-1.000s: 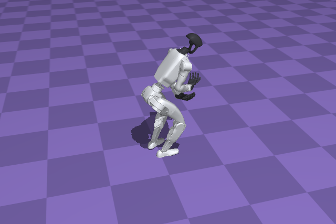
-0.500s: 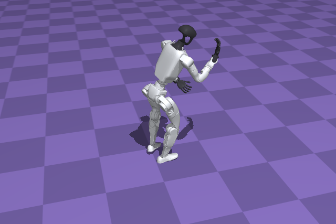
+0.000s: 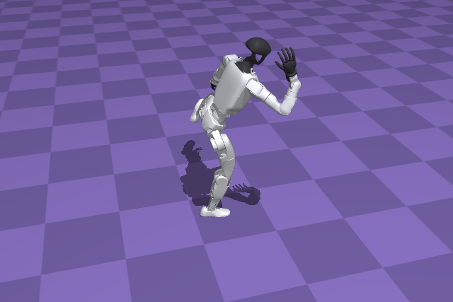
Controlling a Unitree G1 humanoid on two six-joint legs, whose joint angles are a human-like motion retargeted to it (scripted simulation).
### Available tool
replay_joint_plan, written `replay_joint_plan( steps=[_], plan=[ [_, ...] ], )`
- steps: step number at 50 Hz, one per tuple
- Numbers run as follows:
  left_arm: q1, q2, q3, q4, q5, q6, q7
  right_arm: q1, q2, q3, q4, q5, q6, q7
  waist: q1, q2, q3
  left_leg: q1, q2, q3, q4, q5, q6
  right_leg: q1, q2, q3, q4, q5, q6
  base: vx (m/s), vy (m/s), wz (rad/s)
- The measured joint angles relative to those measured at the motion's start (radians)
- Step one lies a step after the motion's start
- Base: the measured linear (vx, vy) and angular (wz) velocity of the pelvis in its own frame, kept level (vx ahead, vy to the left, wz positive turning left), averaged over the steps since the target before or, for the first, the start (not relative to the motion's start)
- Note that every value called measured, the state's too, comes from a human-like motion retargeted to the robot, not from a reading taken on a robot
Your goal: Kungfu
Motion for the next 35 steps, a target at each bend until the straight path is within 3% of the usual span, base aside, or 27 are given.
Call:
replay_joint_plan(
  steps=[2, 5, 10, 15, 17, 23, 27, 35],
  plan=[
    [0.018, 0.013, -0.001, -0.007, 0.032, -0.011, 0.035, 0.019, -0.049, -0.023, 0.014, 0.019, 0.003, 0.033, -0.008, -0.011, -0.013, -0.072, -0.075, -0.123, -0.048, 0.068, 0.000, -0.050, -0.003, 0.017, 0.029, -0.001, -0.064, -0.10, -0.09, 0.54],
    [0.067, 0.027, 0.006, -0.023, 0.068, -0.010, 0.031, 0.048, -0.051, -0.032, 0.013, 0.024, 0.005, 0.051, 0.042, -0.001, 0.017, -0.107, 0.046, -0.134, 0.281, -0.022, 0.000, -0.023, 0.027, 0.054, 0.037, 0.006, -0.094, 0.10, 0.05, -1.01],
    [0.087, -0.028, 0.029, -0.057, 0.099, -0.035, 0.012, 0.140, -0.078, -0.111, -0.016, 0.002, 0.002, -0.014, 0.120, 0.035, 0.052, -0.150, 0.056, -0.196, 0.812, -0.083, 0.000, -0.004, 0.062, 0.108, 0.037, 0.083, -0.053, 0.01, 0.22, -0.60],
    [0.070, -0.017, 0.006, -0.066, 0.101, -0.027, 0.015, 0.203, -0.130, -0.169, -0.044, 0.020, 0.024, -0.004, 0.095, 0.031, 0.020, -0.157, -0.030, -0.058, 1.121, -0.149, 0.000, -0.003, 0.011, 0.061, -0.013, 0.084, 0.046, -0.06, 0.13, 0.54],
    [0.061, -0.011, -0.011, -0.069, 0.093, -0.022, 0.009, 0.225, -0.147, -0.191, -0.038, 0.038, 0.028, 0.019, 0.073, 0.034, 0.002, -0.178, -0.068, -0.018, 1.192, -0.164, 0.000, -0.008, 0.008, 0.037, -0.023, 0.079, 0.048, -0.09, 0.02, 0.68],
    [0.038, -0.077, -0.050, -0.083, 0.061, -0.042, 0.029, 0.302, -0.157, -0.254, -0.041, 0.061, 0.026, 0.053, 0.003, 0.046, -0.020, -0.154, -0.173, 0.157, 1.228, -0.145, -0.012, -0.051, -0.034, -0.018, -0.023, 0.069, 0.056, -0.19, 0.15, 0.62],
    [0.041, -0.143, -0.088, -0.083, 0.061, -0.079, 0.093, 0.354, -0.153, -0.281, -0.046, 0.080, 0.031, 0.088, -0.018, 0.069, -0.030, -0.104, -0.221, 0.182, 1.153, -0.074, -0.110, -0.065, -0.026, -0.032, -0.017, 0.064, 0.032, -0.04, 0.15, 0.00],
    [0.053, -0.230, -0.113, -0.129, 0.025, -0.122, 0.190, 0.442, -0.123, -0.315, -0.034, 0.139, 0.042, 0.140, -0.038, 0.138, -0.049, -0.061, -0.256, 0.164, 1.018, -0.042, -0.201, -0.044, 0.045, -0.046, -0.030, 0.046, -0.055, 0.00, 0.16, -0.07]
  ],
)
